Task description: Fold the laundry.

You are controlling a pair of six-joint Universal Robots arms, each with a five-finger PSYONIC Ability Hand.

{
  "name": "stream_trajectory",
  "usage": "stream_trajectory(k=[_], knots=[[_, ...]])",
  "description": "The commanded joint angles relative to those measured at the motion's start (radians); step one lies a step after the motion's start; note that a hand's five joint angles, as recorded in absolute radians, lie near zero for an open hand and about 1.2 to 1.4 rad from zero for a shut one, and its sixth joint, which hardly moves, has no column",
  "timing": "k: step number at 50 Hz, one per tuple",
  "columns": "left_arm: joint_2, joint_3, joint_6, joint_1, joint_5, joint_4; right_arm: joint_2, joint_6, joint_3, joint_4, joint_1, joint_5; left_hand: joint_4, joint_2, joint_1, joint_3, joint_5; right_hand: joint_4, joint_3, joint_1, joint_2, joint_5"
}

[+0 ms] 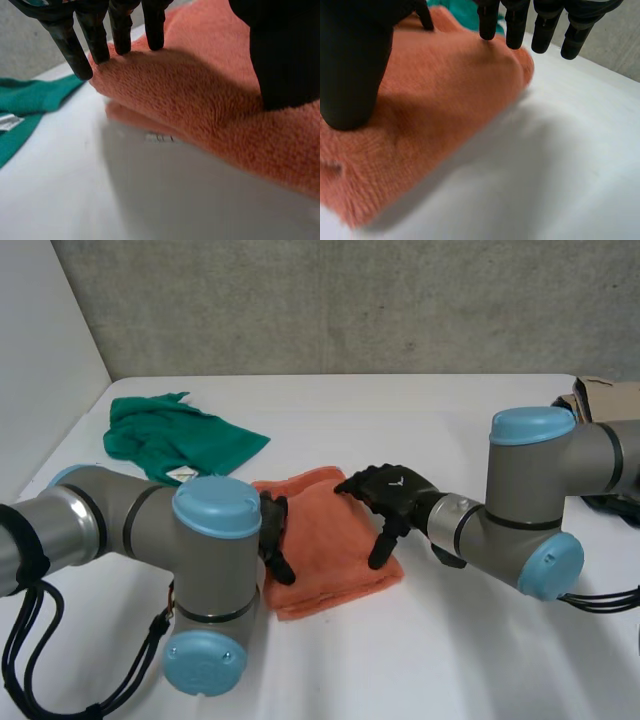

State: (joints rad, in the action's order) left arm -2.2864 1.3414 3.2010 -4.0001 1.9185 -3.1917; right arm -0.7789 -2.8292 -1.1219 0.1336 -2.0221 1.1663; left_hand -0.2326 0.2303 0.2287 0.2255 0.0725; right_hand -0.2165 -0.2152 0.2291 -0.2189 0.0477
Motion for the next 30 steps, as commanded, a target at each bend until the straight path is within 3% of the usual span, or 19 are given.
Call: stream_trajectory(k=[1, 6, 12, 19, 22, 30], knots=[[0.018, -0.002, 0.022, -0.001, -0.022, 0.007, -0.034, 0.145, -0.036, -0.008, -0.016, 0.117, 0.013, -0.011, -0.009, -0.006, -0.028, 0.042, 0.041, -0.055, 0.044, -0.048], [0.097, 0.004, 0.036, -0.013, -0.094, 0.001, -0.138, 0.148, -0.116, -0.092, -0.043, 0.138, 0.019, -0.017, -0.015, -0.012, -0.034, 0.042, 0.041, -0.055, 0.044, -0.048], [0.267, 0.041, 0.033, -0.071, -0.34, -0.008, -0.282, 0.157, -0.335, -0.274, -0.069, 0.118, 0.031, -0.028, -0.027, -0.024, -0.045, 0.042, 0.041, -0.055, 0.044, -0.048], [0.423, 0.1, 0.022, -0.16, -0.633, -0.017, -0.318, 0.16, -0.548, -0.449, -0.136, 0.084, 0.04, -0.037, -0.036, -0.032, -0.054, 0.042, 0.041, -0.055, 0.044, -0.048], [0.442, 0.108, 0.02, -0.166, -0.696, -0.016, -0.313, 0.162, -0.61, -0.502, -0.148, 0.078, 0.04, -0.037, -0.036, -0.032, -0.054, 0.042, 0.041, -0.055, 0.044, -0.048], [0.444, 0.124, 0.016, -0.16, -0.702, -0.017, -0.24, 0.178, -0.607, -0.591, -0.17, 0.084, 0.04, -0.037, -0.036, -0.033, -0.054, 0.042, 0.041, -0.055, 0.044, -0.048]])
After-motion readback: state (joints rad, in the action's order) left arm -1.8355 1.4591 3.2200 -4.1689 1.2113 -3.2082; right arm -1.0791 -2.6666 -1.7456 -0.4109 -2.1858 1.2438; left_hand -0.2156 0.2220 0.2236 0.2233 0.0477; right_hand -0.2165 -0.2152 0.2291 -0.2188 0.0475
